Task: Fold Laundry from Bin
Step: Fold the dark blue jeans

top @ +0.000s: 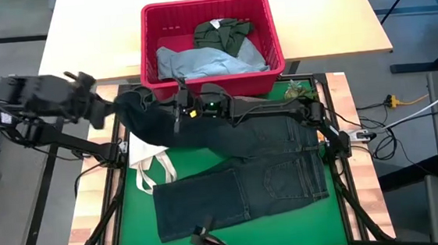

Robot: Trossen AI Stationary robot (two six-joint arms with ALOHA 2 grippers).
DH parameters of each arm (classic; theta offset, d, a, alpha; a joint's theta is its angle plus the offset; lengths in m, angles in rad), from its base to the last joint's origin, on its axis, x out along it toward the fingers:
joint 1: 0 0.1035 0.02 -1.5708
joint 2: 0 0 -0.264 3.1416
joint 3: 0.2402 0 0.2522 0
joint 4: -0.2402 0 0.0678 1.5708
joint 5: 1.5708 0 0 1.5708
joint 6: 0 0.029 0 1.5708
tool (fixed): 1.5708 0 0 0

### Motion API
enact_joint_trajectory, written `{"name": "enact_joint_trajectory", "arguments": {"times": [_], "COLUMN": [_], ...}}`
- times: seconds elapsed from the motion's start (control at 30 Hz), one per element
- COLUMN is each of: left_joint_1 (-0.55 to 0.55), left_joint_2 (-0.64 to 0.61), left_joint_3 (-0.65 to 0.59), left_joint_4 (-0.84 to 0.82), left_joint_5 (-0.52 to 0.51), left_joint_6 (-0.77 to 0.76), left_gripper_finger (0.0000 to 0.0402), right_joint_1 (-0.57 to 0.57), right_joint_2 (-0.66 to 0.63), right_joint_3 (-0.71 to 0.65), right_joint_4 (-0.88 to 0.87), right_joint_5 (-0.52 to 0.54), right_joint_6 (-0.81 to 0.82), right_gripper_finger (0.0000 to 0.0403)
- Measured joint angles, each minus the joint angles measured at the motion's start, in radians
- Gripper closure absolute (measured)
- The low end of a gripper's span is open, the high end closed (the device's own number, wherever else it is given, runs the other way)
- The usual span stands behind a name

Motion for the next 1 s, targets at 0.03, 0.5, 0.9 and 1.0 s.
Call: {"name": "enact_joint_trajectory", "arguments": {"times": [0.03, 0.5, 0.9, 1.0], "left_joint_1": [0.000, -0.001, -0.001, -0.001], "left_joint_2": [0.000, 0.057, 0.136, 0.180], "left_joint_3": [-0.027, -0.330, -0.381, -0.381], "left_joint_4": [0.000, 0.061, 0.276, 0.289], "left_joint_5": [0.013, 0.163, 0.181, 0.178], "left_joint_6": [-0.006, -0.041, 0.059, 0.067], "left_gripper_finger": [0.0401, 0.0396, 0.0399, 0.0399], "right_joint_1": [-0.001, -0.090, -0.174, -0.190], "right_joint_2": [0.000, -0.004, -0.006, -0.006], "right_joint_3": [-0.001, 0.016, 0.030, 0.030], "right_joint_4": [-0.011, -0.141, -0.267, -0.333], "right_joint_5": [0.000, -0.006, -0.266, -0.321], "right_joint_6": [-0.012, -0.038, -0.045, -0.048], "right_gripper_finger": [0.0381, 0.0381, 0.0381, 0.0381]}}
